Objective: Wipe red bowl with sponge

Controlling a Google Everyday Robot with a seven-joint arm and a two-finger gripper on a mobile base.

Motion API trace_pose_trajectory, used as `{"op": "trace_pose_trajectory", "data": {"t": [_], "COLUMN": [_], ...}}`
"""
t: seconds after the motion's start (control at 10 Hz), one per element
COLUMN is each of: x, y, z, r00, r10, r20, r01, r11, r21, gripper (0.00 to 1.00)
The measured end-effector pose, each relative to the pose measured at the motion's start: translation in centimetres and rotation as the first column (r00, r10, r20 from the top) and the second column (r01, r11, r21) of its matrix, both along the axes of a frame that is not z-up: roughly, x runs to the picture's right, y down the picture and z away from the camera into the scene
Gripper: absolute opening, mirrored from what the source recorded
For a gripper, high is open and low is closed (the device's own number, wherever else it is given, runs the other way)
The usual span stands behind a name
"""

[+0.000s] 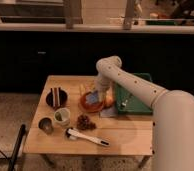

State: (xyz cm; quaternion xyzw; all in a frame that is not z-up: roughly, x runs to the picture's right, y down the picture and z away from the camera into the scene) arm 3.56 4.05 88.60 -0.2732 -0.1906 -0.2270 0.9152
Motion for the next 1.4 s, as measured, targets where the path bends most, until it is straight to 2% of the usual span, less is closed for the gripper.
{"op": "trace_pose_trajectory", "data": {"t": [0.3, 0.6, 1.0, 1.2, 1.4], "x": [0.0, -1.1, -6.3, -6.4, -5.3], "y": [-2.2, -2.2, 0.0, 1.2, 2.1], "z": [1.8, 3.3, 4.7, 4.2, 3.1], "r00": [1.0, 1.0, 0.992, 0.987, 0.985], "r10": [0.01, -0.01, -0.101, -0.131, -0.14], "r20": [-0.016, -0.004, 0.072, 0.096, 0.102], "r01": [-0.01, 0.01, 0.105, 0.138, 0.148], "r11": [0.9998, 0.9999, 0.9932, 0.9881, 0.9859], "r21": [0.018, 0.0, -0.05, -0.069, -0.079], "gripper": [0.0, 0.0, 0.0, 0.0, 0.0]}}
